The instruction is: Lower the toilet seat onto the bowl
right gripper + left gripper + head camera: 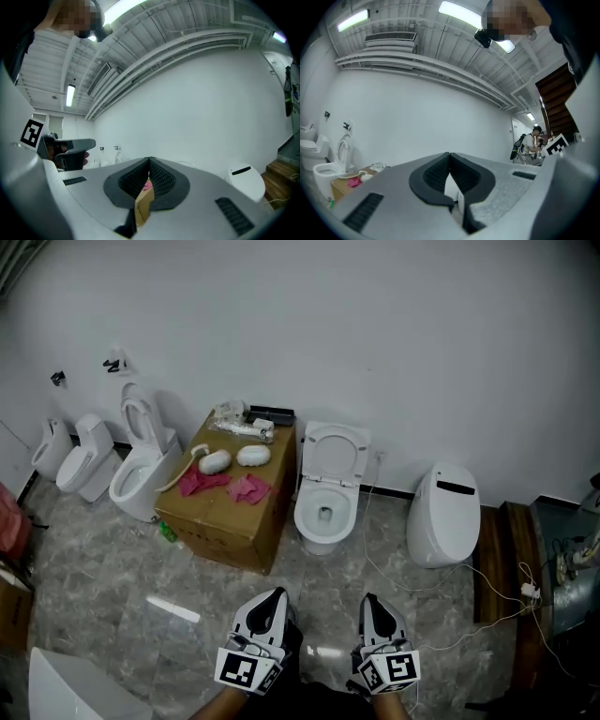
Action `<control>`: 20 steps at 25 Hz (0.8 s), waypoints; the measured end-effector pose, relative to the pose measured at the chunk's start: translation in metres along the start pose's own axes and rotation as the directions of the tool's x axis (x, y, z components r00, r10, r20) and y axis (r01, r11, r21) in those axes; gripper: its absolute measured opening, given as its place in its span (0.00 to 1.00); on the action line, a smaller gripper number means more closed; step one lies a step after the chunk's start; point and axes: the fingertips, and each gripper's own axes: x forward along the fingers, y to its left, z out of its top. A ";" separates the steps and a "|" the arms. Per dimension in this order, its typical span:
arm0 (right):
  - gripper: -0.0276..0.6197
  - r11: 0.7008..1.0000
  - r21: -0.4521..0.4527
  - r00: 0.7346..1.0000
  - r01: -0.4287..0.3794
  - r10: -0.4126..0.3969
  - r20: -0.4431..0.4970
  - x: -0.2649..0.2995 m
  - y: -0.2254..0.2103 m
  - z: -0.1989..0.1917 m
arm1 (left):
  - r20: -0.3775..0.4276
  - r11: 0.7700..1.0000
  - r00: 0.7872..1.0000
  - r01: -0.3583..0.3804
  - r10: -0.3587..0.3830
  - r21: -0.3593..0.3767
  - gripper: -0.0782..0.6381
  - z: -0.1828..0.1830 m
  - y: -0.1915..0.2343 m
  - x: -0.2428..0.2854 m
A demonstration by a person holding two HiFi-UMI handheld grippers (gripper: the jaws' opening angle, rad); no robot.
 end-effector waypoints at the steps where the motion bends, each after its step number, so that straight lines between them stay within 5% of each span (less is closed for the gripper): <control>1: 0.08 1.000 -0.001 1.000 0.000 0.000 -0.007 0.014 -0.006 -0.002 | -0.004 1.000 1.000 0.004 -0.004 -0.003 0.12 -0.003 0.007 0.015; 20: 0.08 0.997 -0.066 0.997 0.044 -0.049 -0.067 0.309 -0.091 0.011 | -0.009 0.991 0.991 0.135 -0.135 -0.012 0.12 0.002 0.160 0.281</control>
